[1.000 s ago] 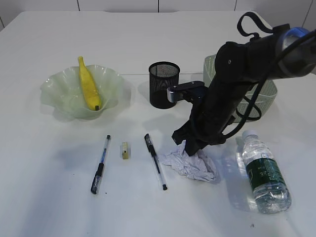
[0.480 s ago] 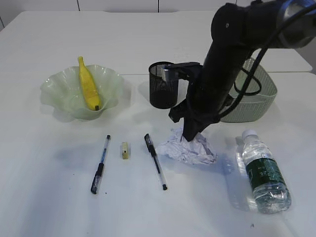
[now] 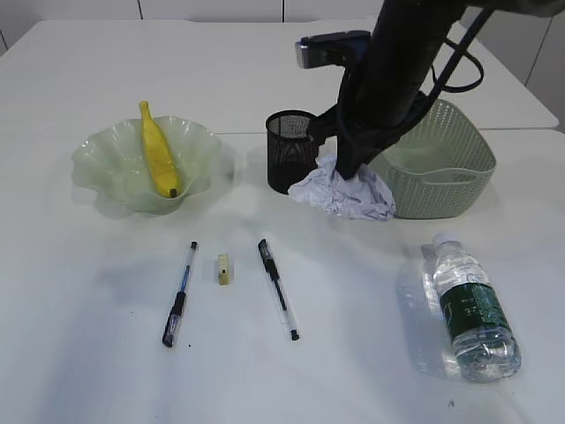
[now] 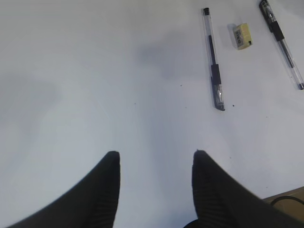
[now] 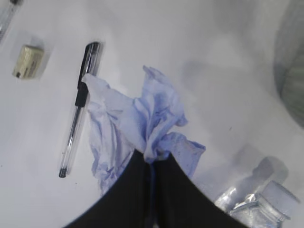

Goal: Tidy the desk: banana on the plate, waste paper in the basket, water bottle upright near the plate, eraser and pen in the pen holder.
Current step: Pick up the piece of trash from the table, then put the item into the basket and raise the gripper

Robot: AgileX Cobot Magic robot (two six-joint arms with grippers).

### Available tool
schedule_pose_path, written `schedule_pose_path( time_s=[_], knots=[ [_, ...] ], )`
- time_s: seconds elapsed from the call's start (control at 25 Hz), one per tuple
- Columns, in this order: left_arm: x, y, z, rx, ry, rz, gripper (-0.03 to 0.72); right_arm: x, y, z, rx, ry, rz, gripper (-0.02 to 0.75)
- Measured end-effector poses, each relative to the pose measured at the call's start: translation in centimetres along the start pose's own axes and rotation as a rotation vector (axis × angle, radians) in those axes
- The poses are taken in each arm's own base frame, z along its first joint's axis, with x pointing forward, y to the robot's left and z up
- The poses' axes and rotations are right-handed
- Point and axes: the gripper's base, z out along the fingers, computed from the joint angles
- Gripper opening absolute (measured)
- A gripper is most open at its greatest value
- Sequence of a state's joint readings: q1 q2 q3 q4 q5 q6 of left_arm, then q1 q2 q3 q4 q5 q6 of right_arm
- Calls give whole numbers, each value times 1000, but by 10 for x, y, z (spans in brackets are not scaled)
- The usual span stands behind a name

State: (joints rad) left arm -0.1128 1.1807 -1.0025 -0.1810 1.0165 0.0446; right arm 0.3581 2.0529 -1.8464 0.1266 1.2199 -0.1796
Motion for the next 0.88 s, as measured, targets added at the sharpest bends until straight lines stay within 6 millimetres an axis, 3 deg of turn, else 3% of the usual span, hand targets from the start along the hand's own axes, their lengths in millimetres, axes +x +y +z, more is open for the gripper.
schedule_pose_path(
  time_s=[0.2, 0.56, 0.72, 0.88],
  knots=[
    [0, 0, 0, 0, 0, 0, 340, -4, -27, -18, 24, -56, 68, 10],
    [-2, 0, 0, -1, -19, 0, 329, 8, -125, -41, 123, -245, 411, 10],
    [-4, 0, 0, -4, -47, 1, 326, 6, -139, -45, 159, -330, 450, 10],
    [-5, 1, 3, -5, -42, -1, 323, 2, -144, -34, 172, -340, 464, 12]
  ],
)
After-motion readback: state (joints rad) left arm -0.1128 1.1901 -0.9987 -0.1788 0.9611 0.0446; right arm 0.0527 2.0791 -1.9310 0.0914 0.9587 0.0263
